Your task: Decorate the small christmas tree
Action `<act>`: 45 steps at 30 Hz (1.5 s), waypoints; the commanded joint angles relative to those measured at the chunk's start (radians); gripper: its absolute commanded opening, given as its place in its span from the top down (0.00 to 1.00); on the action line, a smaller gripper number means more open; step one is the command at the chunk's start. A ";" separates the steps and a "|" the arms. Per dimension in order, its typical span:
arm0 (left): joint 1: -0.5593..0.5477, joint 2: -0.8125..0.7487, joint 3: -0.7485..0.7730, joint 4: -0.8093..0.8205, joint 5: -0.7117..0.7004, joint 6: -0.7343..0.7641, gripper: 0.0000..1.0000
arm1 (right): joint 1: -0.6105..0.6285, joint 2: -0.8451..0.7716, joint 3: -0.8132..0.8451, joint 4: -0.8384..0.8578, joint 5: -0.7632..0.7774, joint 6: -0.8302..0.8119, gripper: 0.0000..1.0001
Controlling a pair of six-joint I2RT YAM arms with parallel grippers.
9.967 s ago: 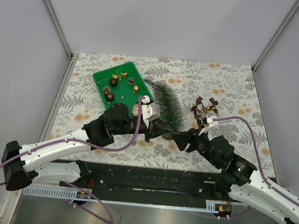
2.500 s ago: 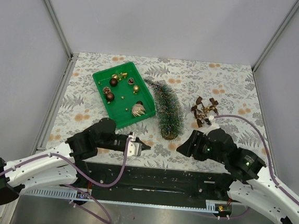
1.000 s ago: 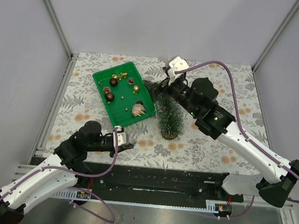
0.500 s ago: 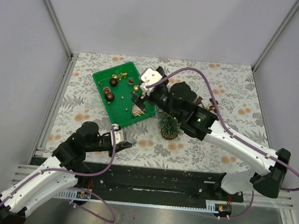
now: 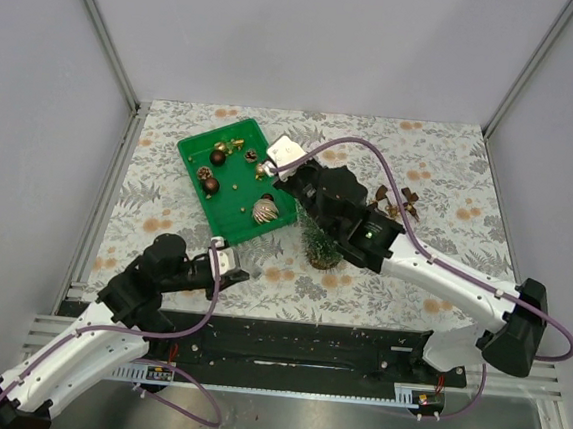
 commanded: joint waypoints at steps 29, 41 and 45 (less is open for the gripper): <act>0.048 0.565 0.362 0.535 -0.644 -0.384 1.00 | 0.001 -0.465 -0.226 -0.130 -0.245 0.251 1.00; 0.021 0.983 0.694 0.618 -0.416 -0.358 0.96 | 0.027 -0.426 -0.188 -0.136 -0.362 0.174 1.00; -0.018 1.120 0.855 0.601 -0.321 -0.369 0.96 | 0.046 -0.394 -0.157 -0.136 -0.388 0.159 1.00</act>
